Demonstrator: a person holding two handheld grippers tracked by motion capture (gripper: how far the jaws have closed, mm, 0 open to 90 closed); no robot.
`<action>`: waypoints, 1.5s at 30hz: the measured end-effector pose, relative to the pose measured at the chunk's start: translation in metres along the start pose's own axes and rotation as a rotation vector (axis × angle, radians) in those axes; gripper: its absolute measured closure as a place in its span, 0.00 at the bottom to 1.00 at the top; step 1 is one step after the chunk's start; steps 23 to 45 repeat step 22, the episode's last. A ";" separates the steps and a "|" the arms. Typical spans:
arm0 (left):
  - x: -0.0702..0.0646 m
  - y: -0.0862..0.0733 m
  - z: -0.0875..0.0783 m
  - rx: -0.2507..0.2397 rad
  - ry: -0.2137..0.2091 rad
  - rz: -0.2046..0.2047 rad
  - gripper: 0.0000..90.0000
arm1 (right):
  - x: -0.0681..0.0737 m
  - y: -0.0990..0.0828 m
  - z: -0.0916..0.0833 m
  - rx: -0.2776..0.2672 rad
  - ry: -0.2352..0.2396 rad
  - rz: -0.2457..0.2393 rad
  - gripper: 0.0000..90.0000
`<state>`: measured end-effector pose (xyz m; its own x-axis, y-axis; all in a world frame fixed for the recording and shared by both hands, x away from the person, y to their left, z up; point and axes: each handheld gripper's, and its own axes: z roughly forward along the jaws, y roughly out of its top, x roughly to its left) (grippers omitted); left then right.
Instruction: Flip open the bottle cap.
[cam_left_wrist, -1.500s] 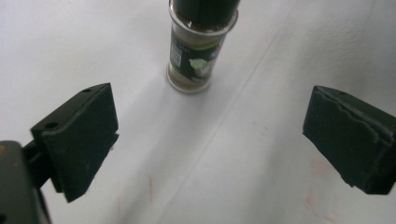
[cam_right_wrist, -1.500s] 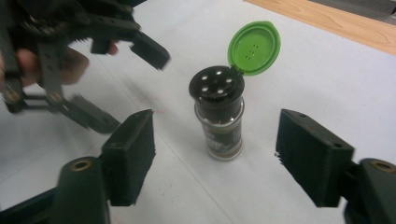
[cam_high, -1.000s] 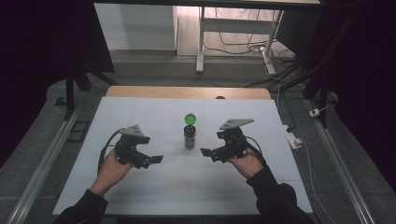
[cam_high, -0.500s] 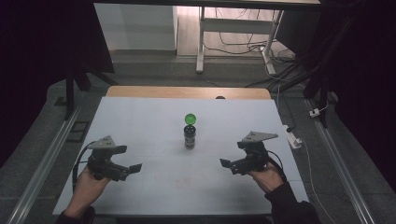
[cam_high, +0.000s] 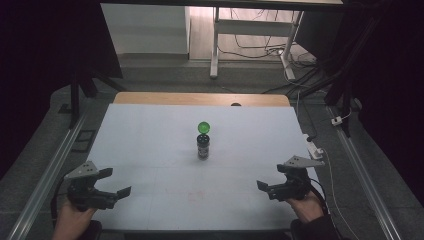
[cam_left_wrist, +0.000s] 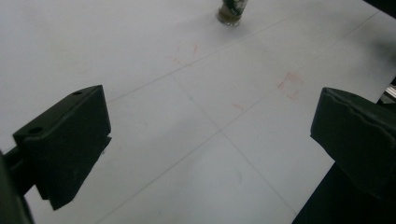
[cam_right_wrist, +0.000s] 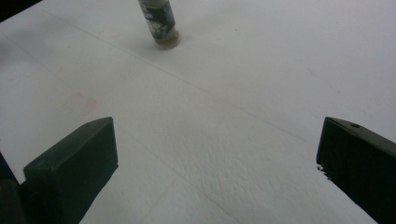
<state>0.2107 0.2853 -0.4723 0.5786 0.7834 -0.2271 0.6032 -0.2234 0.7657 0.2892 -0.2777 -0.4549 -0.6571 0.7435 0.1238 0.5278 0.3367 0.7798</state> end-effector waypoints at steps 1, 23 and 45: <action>0.000 -0.002 -0.001 0.002 0.006 -0.004 0.00 | -0.001 -0.003 -0.002 0.003 -0.005 0.002 0.00; 0.002 -0.023 -0.019 0.037 0.086 -0.050 0.00 | -0.009 -0.022 -0.022 0.067 -0.056 0.059 0.00; 0.002 -0.023 -0.019 0.037 0.086 -0.050 0.00 | -0.009 -0.022 -0.022 0.067 -0.056 0.059 0.00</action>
